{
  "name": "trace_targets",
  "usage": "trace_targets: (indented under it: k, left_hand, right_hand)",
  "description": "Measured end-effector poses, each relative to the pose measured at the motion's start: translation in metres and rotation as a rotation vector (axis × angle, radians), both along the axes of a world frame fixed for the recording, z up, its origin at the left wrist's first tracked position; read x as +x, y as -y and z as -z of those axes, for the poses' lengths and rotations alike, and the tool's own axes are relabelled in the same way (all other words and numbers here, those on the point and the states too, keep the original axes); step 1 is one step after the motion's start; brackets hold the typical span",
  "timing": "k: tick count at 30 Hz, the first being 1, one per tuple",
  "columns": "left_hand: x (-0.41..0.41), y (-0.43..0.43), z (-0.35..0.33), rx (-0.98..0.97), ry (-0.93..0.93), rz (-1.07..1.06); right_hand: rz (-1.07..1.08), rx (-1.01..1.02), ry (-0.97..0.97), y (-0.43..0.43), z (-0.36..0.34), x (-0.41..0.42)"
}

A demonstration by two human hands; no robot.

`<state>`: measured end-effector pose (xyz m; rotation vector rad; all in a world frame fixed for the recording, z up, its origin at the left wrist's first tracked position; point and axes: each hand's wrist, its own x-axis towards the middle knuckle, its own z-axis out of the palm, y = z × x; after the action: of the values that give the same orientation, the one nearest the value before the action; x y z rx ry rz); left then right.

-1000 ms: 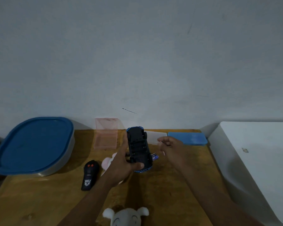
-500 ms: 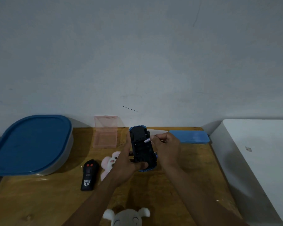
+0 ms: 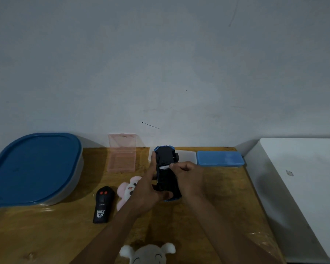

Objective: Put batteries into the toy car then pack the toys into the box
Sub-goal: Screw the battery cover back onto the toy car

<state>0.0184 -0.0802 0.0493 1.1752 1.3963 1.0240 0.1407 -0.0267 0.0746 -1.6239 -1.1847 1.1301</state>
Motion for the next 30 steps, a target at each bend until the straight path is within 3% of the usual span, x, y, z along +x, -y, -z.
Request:
trace_targets:
  k: [5, 13, 16, 22, 30]
  left_hand:
    - [-0.004, 0.000, -0.001, -0.003, -0.042, 0.021]
    - [-0.007, -0.004, -0.002, -0.018, -0.032, -0.021]
    - [-0.011, -0.006, -0.007, 0.002, -0.029, -0.067]
    - [-0.022, -0.009, -0.009, 0.028, -0.065, -0.119]
    - [-0.019, -0.005, -0.001, 0.005, -0.043, -0.131]
  right_hand:
    - [0.050, -0.130, -0.178, -0.009, -0.006, 0.002]
    - [-0.107, -0.075, 0.023, -0.030, -0.002, 0.008]
    - [-0.221, 0.046, 0.337, -0.035, 0.006, 0.025]
    - [-0.714, 0.140, 0.956, -0.020, 0.025, 0.040]
    - [-0.830, 0.227, 1.118, -0.013, 0.054, 0.049]
